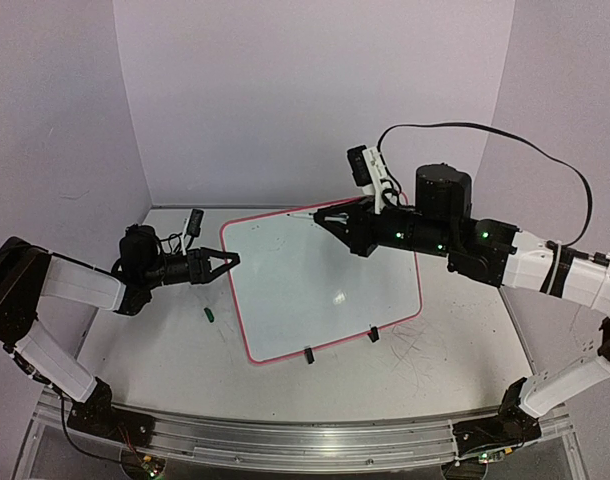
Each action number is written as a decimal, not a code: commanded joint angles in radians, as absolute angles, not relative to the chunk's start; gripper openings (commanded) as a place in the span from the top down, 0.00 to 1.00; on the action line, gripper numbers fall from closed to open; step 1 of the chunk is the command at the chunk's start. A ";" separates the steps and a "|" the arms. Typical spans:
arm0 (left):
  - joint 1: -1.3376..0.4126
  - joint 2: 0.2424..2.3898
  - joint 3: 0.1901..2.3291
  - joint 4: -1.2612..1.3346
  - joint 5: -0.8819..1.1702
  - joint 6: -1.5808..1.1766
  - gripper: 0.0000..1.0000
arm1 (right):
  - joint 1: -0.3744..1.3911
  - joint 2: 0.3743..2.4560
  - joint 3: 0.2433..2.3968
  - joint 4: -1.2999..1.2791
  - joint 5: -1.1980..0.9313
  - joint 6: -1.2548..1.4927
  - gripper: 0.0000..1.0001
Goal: Write a sentence on the whiteboard
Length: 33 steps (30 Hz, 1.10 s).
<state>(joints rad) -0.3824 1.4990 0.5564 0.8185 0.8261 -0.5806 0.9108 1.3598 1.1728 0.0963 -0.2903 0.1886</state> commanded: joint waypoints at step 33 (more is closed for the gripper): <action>-0.345 1.474 0.616 0.836 0.824 -0.636 0.34 | 0.922 1.389 1.234 0.124 -0.285 0.183 1.00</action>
<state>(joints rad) -0.3534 1.4879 0.5635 0.8108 0.8282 -0.6303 0.9154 1.3646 1.1765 0.0960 -0.2893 0.1882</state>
